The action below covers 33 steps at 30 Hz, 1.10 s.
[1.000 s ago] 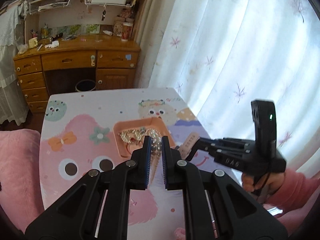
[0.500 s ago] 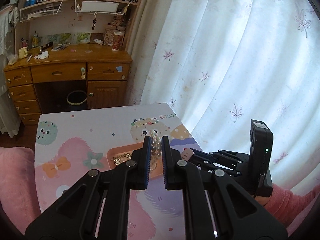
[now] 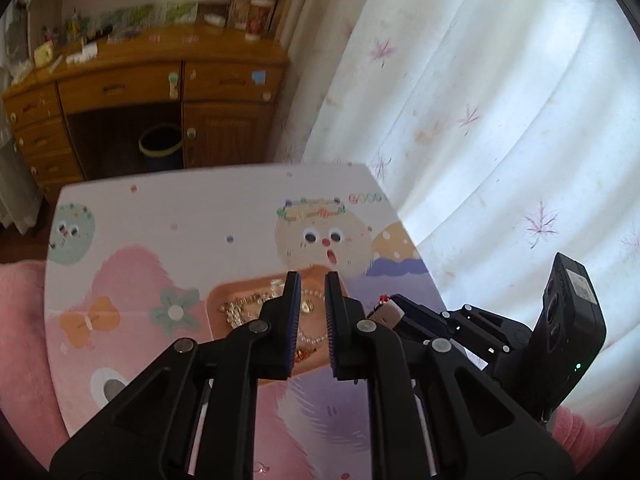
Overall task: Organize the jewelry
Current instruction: 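Carry the necklace and watch over the pink tray and open both tools, then reach the left tool to the small pink-gem ring and close on it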
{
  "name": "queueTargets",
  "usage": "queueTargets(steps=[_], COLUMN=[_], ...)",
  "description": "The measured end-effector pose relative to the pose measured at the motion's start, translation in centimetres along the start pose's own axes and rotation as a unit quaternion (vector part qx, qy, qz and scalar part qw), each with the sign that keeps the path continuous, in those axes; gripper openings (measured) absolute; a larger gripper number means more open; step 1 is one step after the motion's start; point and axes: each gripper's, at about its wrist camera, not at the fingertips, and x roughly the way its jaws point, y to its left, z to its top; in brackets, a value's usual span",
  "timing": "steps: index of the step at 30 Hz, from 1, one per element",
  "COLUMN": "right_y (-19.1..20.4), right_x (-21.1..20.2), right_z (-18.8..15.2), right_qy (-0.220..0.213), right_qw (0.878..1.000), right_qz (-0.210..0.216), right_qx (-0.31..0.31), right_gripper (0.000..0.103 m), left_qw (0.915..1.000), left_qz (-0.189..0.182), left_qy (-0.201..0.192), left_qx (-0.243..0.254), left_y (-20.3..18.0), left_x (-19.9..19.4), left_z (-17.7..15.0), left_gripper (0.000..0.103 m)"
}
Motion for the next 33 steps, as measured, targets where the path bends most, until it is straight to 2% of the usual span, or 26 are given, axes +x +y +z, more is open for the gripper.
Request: queueTargets(steps=[1, 2, 3, 4, 8, 10, 18, 20, 23, 33], right_y=[-0.2, -0.3, -0.4, -0.4, -0.8, -1.2, -2.4, -2.4, -1.8, 1.6], right_x=[0.6, 1.6, 2.4, 3.1, 3.4, 3.2, 0.8, 0.2, -0.6, -1.0], right_z=[-0.2, -0.1, -0.3, -0.4, -0.7, -0.9, -2.0, -2.8, -4.6, -11.8], right_qy=[0.007, 0.026, 0.043, 0.055, 0.040, 0.037, 0.035, 0.037, 0.050, 0.111], right_qw=[1.000, 1.000, 0.999, 0.998, 0.999, 0.999, 0.998, 0.997, 0.994, 0.986], right_qz=[0.005, 0.009, 0.005, -0.005, 0.000, -0.002, -0.010, -0.006, 0.004, 0.019], right_qx=[0.000, -0.001, -0.002, -0.003, 0.001, 0.011, 0.053, 0.071, 0.095, 0.125], right_gripper=[0.013, 0.016, 0.030, 0.044, 0.052, 0.065, 0.068, 0.073, 0.074, 0.075], left_qw=[0.9999, 0.9996, 0.9994, 0.9995, 0.9992, 0.9990, 0.9976, 0.9969, 0.9964, 0.9926], left_qz=[0.005, 0.013, 0.023, 0.024, 0.028, 0.029, 0.041, 0.051, 0.056, 0.061], left_qy=[0.016, 0.023, 0.023, 0.018, 0.017, 0.018, 0.019, 0.024, 0.035, 0.102], left_qx=[-0.003, -0.005, -0.008, -0.011, -0.021, -0.027, -0.052, -0.055, -0.053, 0.024], left_y=[0.2, 0.4, 0.5, 0.8, 1.6, 2.2, 4.1, 4.4, 4.7, 4.1], left_x=[1.0, 1.6, 2.0, 1.9, 1.7, 1.2, -1.7, -2.1, -2.5, -1.7], left_z=[0.0, 0.0, 0.0, 0.0, 0.0, -0.4, -3.2, -4.4, -7.0, -16.6], left_gripper=[0.025, 0.043, 0.054, 0.055, 0.055, 0.055, 0.055, 0.055, 0.055, 0.055])
